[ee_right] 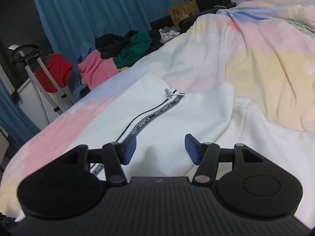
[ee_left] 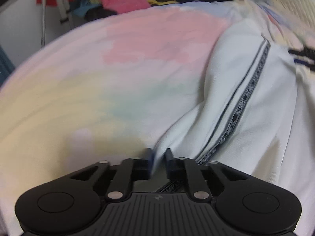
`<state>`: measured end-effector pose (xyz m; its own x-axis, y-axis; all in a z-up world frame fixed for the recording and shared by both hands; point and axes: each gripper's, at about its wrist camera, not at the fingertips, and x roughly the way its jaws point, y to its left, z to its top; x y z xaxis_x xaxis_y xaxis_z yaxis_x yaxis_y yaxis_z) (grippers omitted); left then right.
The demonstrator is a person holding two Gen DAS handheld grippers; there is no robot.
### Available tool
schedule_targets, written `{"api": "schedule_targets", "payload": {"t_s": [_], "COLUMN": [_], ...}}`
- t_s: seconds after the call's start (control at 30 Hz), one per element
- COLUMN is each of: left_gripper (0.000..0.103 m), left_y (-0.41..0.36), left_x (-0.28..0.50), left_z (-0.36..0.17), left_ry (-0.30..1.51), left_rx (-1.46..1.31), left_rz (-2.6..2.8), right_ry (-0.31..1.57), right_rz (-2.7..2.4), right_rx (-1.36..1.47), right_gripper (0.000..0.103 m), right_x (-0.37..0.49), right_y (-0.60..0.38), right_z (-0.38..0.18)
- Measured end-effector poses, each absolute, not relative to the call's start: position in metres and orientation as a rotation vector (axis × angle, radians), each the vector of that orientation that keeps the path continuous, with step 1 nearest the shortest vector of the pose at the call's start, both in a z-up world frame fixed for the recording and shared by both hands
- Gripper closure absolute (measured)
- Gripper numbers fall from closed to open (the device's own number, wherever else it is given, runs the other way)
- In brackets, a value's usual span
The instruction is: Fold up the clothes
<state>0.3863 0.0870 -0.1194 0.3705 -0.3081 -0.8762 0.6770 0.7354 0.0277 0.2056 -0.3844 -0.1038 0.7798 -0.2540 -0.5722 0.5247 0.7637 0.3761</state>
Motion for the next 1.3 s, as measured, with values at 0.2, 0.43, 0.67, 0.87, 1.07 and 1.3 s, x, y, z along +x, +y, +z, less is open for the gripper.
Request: {"api": "schedule_targets", "payload": {"t_s": [0.2, 0.43, 0.67, 0.87, 1.07, 1.3], "left_gripper": [0.098, 0.097, 0.063, 0.034, 0.030, 0.040], "left_y": [0.095, 0.064, 0.081, 0.087, 0.063, 0.060], "left_x": [0.380, 0.396, 0.363, 0.253, 0.199, 0.219], "left_z": [-0.090, -0.134, -0.112, -0.072, -0.105, -0.138], "left_ry": [0.834, 0.829, 0.740, 0.628, 0.613, 0.628], "left_rx": [0.306, 0.304, 0.172, 0.108, 0.208, 0.302], "left_rz": [-0.457, -0.212, -0.190, -0.354, -0.428, -0.352], "right_ry": [0.481, 0.502, 0.539, 0.527, 0.579, 0.618], "right_rz": [-0.468, -0.450, -0.383, -0.385, -0.410, -0.470], "right_rx": [0.543, 0.528, 0.511, 0.789, 0.951, 1.029], "right_gripper": [0.045, 0.045, 0.045, 0.047, 0.047, 0.047], "right_x": [0.200, 0.200, 0.205, 0.195, 0.180, 0.168], "right_y": [-0.385, -0.385, -0.388, -0.430, -0.452, -0.456], "right_z": [-0.099, -0.100, -0.106, -0.123, -0.137, -0.139]}}
